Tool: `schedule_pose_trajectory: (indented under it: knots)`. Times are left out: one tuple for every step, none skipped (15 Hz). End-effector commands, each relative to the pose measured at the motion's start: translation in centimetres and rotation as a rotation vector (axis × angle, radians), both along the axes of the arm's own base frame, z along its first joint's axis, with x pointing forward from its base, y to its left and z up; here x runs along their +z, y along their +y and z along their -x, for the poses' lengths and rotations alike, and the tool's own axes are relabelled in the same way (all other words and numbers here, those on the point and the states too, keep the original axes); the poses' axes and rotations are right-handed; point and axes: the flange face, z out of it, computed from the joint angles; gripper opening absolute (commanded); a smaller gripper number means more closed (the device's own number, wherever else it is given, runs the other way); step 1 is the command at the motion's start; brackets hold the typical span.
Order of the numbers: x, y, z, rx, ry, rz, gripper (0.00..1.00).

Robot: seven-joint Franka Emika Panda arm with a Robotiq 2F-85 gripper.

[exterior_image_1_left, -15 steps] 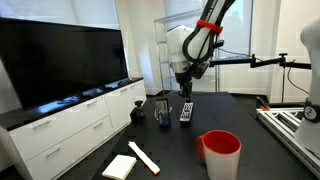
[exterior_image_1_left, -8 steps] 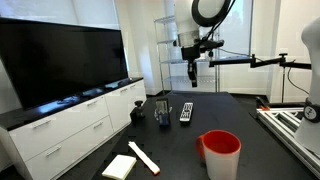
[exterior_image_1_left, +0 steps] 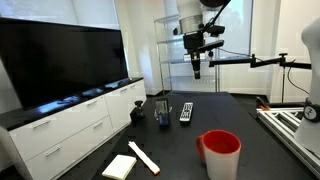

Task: Press a button on the grey remote control.

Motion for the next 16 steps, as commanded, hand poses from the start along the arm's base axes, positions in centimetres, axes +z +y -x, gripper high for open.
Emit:
schedule_pose_trajectory:
  knots:
    - [1.28,0.29,0.41,0.032,-0.009,-0.015,0.00]
    - [1.32,0.31,0.43,0.031,-0.009,-0.015,0.00]
    - [1.37,0.32,0.41,0.032,-0.009,-0.016,0.00]
    - [1.37,0.33,0.40,0.032,-0.009,-0.014,0.00]
    - [1.38,0.34,0.41,0.033,-0.009,-0.014,0.00]
    - [1.39,0.37,0.42,0.034,-0.008,-0.013,0.00]
    - [1.41,0.39,0.40,0.035,-0.008,-0.012,0.00]
    - [1.43,0.44,0.41,0.037,-0.007,-0.012,0.00]
    - [1.44,0.49,0.38,0.039,-0.007,-0.013,0.00]
    - [1.47,0.55,0.34,0.038,0.002,-0.021,0.00]
    - [1.44,0.56,0.34,0.037,0.008,-0.020,0.00]
    - [1.44,0.58,0.39,0.042,0.011,-0.023,0.00]
    - [1.45,0.59,0.43,0.044,0.013,-0.022,0.00]
    - [1.46,0.58,0.43,0.046,0.013,-0.022,0.00]
    - [1.48,0.56,0.42,0.042,0.013,-0.022,0.00]
    - [1.48,0.55,0.42,0.043,0.013,-0.022,0.00]
